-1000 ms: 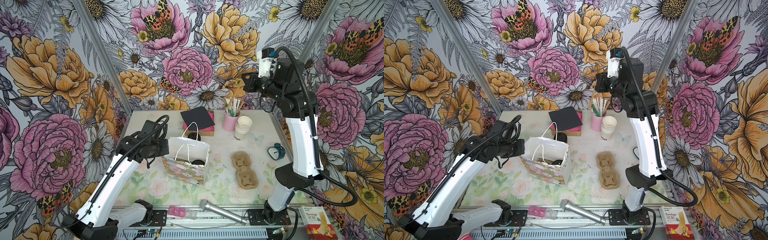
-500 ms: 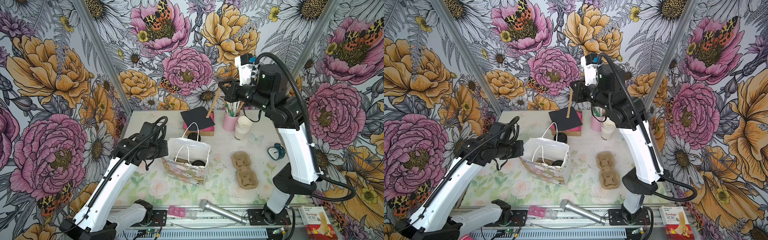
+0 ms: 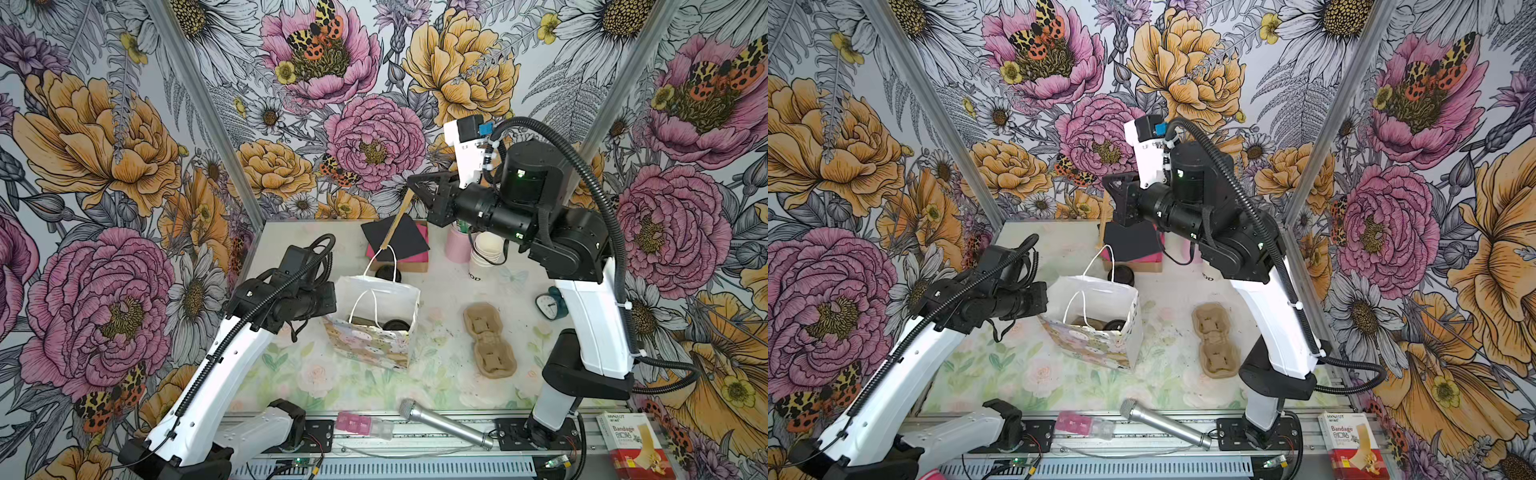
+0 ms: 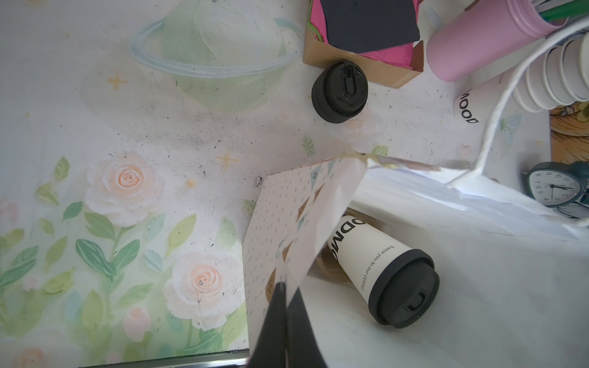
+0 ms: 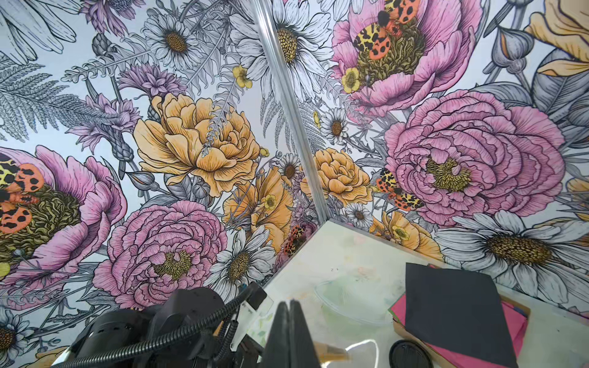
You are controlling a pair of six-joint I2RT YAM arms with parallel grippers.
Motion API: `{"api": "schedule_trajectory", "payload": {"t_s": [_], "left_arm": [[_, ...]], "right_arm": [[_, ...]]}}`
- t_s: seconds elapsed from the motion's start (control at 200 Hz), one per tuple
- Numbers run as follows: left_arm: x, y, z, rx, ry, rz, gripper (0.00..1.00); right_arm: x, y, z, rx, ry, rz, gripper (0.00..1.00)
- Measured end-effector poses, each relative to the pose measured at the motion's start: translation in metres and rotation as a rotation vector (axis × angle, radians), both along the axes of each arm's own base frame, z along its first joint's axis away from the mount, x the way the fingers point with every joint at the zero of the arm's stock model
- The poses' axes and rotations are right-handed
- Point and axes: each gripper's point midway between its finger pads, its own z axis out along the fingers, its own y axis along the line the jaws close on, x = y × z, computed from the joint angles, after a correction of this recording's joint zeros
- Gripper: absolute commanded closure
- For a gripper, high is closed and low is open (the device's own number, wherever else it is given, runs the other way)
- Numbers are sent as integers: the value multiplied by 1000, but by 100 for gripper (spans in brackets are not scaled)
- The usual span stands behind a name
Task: Pack a coffee takeout order
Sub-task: Place the straw in the takeout bag.
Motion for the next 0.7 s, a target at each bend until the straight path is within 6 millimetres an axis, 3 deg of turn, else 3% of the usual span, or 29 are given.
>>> {"api": "schedule_trajectory", "payload": {"t_s": [0.365, 0.7], "left_arm": [[0, 0, 0, -4, -5, 3, 100], [0, 0, -1, -5, -6, 3, 100]], "right_arm": [[-13, 54, -34, -49, 72, 115, 100], [-19, 83, -82, -144, 162, 182, 100]]}}
